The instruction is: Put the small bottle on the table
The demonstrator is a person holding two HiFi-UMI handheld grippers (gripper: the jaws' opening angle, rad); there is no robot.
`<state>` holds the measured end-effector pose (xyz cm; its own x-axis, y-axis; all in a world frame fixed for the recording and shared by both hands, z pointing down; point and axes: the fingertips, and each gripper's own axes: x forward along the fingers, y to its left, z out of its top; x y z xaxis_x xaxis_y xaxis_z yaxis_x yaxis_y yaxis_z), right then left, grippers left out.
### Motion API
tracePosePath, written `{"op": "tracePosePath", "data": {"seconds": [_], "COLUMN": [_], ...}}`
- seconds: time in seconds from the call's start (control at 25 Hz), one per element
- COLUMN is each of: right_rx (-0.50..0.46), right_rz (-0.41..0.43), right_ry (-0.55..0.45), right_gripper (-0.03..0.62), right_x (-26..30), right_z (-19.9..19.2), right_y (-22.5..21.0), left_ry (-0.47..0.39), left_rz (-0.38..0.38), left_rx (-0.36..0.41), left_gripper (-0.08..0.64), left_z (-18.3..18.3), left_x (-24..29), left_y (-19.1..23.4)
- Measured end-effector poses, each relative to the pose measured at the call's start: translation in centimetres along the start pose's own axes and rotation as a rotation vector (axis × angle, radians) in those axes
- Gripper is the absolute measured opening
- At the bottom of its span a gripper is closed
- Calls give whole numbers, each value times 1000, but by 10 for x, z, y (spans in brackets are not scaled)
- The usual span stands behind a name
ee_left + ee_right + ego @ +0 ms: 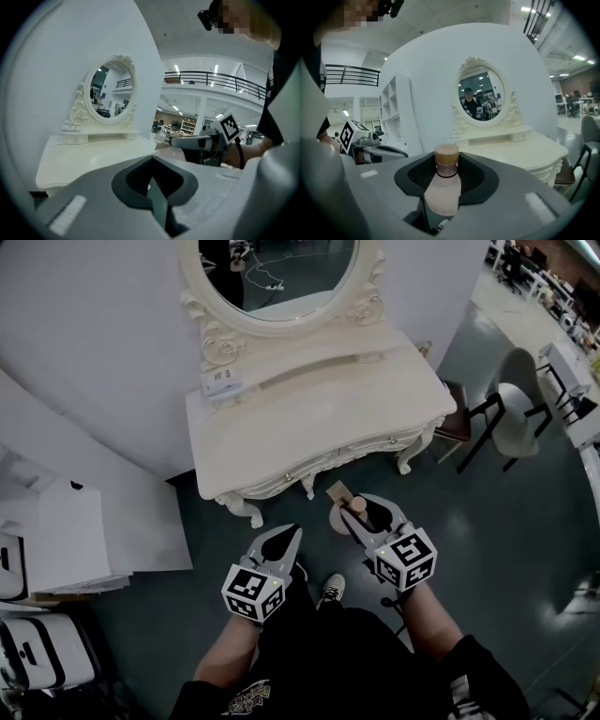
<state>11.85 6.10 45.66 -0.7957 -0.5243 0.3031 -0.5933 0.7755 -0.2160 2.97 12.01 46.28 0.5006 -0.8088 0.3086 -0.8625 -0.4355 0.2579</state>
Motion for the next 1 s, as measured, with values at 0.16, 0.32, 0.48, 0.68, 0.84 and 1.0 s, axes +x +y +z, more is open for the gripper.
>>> {"op": "tracePosePath", "data": {"seconds": [0.16,0.32,0.48,0.68,0.84,1.0], "right_rx": [-5,-4,-1,10,16,21], "right_rz": [-9,-42,-69,-92,-94,-93], "right_ry": [9,12,12,14,16,11], "right_gripper": [167,167,167,167,168,167], "right_x": [9,23,39,68,98,130], "right_z": [3,12,22,32,43,54], "right_y": [-5,-17,-31,-48,-56,-63], "left_ry": [2,-2,1,7,10,14], "left_rz": [-33,-73,-105,-132,-132,-124], "left_rx": [-1,1,5,11,9,9], "left_gripper": [0,0,0,0,0,0], "left_z": [4,16,28,42,55,64], "left_x": [16,35,52,70,78,85], "left_y": [7,20,40,64,92,125]}}
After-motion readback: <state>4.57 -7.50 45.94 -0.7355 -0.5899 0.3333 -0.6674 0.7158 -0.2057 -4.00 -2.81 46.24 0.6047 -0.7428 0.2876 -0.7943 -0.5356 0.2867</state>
